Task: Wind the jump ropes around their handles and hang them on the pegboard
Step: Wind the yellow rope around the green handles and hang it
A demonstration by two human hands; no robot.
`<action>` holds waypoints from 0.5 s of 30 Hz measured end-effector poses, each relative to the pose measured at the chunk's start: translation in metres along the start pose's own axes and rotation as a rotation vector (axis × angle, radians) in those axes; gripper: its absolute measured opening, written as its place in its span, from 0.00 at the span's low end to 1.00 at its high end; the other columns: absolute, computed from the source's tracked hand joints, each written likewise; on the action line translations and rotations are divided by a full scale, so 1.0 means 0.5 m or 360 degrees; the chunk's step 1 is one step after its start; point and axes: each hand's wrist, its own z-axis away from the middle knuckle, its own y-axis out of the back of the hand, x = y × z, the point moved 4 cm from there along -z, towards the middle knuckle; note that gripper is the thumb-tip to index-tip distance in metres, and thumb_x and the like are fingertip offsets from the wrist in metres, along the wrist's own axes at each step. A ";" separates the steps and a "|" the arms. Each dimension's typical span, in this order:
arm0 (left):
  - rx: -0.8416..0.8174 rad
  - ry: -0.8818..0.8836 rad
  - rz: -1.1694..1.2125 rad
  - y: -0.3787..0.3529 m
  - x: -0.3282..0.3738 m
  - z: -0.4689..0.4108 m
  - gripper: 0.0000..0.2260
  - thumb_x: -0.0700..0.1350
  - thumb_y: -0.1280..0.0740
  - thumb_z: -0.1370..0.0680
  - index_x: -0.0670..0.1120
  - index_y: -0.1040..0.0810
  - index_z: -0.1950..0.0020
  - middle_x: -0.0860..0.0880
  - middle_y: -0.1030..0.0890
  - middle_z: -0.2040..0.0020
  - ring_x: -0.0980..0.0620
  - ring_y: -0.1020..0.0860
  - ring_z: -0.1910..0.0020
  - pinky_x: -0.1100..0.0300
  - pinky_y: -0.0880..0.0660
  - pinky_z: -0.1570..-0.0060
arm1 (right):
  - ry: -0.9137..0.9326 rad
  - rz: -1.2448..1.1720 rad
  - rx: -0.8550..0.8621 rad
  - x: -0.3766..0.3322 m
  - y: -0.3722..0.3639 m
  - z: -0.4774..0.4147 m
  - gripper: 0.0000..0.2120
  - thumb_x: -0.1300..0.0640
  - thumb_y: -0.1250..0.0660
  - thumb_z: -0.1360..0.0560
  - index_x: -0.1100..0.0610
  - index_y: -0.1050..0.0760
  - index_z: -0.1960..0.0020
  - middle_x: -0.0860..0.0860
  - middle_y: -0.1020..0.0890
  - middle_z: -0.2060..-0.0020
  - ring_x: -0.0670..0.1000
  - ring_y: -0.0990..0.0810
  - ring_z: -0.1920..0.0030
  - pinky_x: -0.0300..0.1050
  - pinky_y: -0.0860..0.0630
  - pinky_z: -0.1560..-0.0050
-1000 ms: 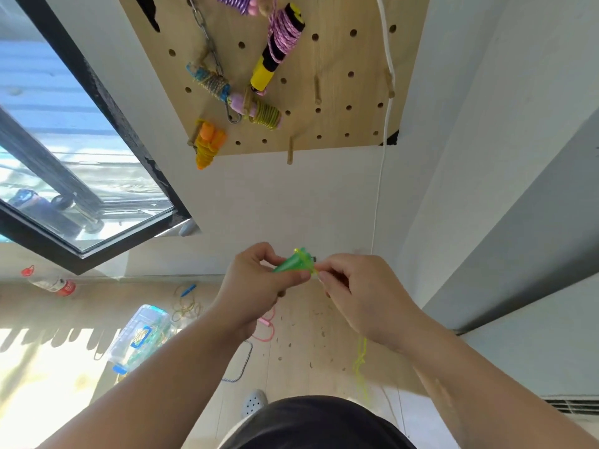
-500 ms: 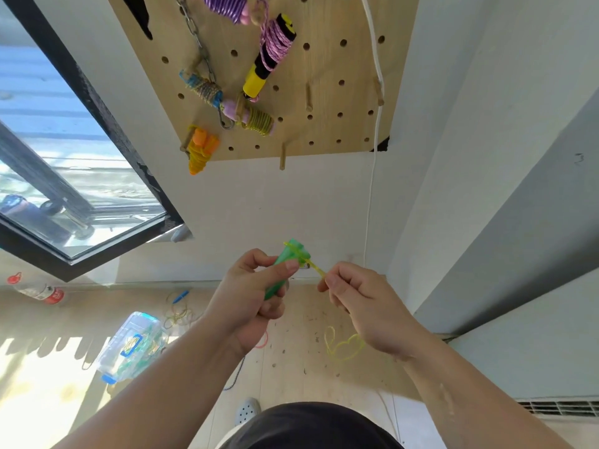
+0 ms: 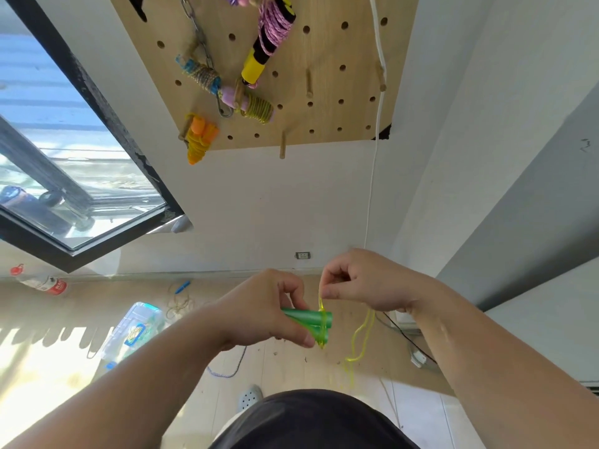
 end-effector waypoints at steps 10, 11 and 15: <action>0.0252 -0.0005 -0.0506 0.016 -0.024 -0.006 0.17 0.52 0.17 0.37 0.54 0.25 0.63 0.57 0.26 0.65 0.59 0.29 0.67 0.65 0.33 0.67 | -0.0064 0.0186 0.0223 -0.040 -0.047 -0.010 0.07 0.54 0.31 0.21 0.49 0.22 0.59 0.33 0.24 0.74 0.31 0.26 0.68 0.30 0.34 0.67; 0.0316 0.0001 -0.0511 0.015 -0.020 -0.006 0.17 0.53 0.17 0.37 0.54 0.24 0.62 0.56 0.25 0.65 0.59 0.29 0.67 0.65 0.32 0.67 | -0.0064 0.0165 0.0265 -0.045 -0.047 -0.008 0.09 0.53 0.32 0.21 0.48 0.23 0.60 0.30 0.24 0.73 0.31 0.26 0.67 0.29 0.33 0.67; 0.0490 -0.0054 0.0015 0.017 -0.008 0.002 0.19 0.45 0.15 0.38 0.54 0.27 0.66 0.50 0.18 0.65 0.56 0.25 0.68 0.63 0.29 0.68 | -0.0101 -0.0178 0.0674 -0.026 -0.014 -0.007 0.08 0.53 0.30 0.22 0.52 0.19 0.60 0.45 0.20 0.68 0.42 0.26 0.68 0.42 0.29 0.62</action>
